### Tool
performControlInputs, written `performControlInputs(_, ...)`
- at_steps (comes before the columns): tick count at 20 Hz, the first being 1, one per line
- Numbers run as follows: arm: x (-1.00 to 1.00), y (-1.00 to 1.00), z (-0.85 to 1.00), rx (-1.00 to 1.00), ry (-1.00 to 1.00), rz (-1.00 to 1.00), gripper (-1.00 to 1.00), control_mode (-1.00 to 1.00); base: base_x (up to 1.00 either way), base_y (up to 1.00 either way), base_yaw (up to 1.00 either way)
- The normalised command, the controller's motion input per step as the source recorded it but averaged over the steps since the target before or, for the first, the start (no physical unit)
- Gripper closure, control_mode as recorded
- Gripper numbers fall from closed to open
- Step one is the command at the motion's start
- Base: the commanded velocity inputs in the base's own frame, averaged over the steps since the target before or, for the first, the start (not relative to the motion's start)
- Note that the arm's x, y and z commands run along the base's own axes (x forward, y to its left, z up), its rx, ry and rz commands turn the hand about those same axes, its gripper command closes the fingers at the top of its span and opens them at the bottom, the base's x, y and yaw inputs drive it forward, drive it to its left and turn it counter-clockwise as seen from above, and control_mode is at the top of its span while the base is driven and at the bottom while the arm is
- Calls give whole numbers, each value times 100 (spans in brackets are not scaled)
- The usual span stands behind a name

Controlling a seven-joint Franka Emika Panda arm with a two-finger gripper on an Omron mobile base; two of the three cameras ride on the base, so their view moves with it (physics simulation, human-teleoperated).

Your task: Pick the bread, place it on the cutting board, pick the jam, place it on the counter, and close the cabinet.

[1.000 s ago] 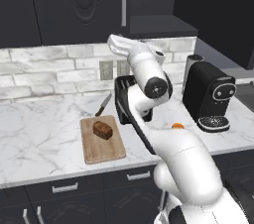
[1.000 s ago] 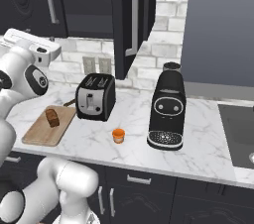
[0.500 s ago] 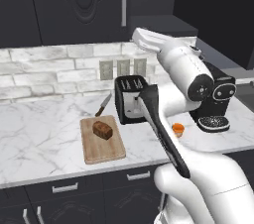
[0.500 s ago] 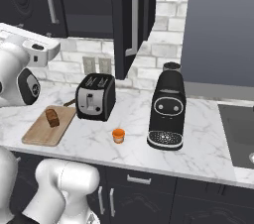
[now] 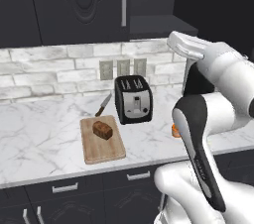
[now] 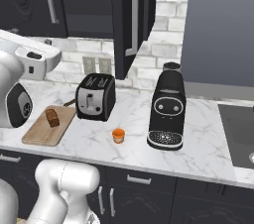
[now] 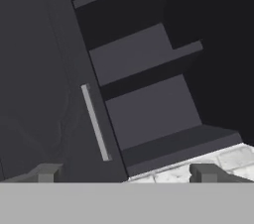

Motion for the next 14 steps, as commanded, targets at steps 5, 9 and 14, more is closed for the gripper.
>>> performControlInputs(5, -83, -62, 0, 0, 0, 3, -100, -100, 0, 0, 0)
performControlInputs(9, -81, -53, 0, 0, 0, 3, -100, -100, 0, 0, 0)
performControlInputs(14, -61, -43, -1, -6, 0, 0, -100, -100, 0, 0, 0)
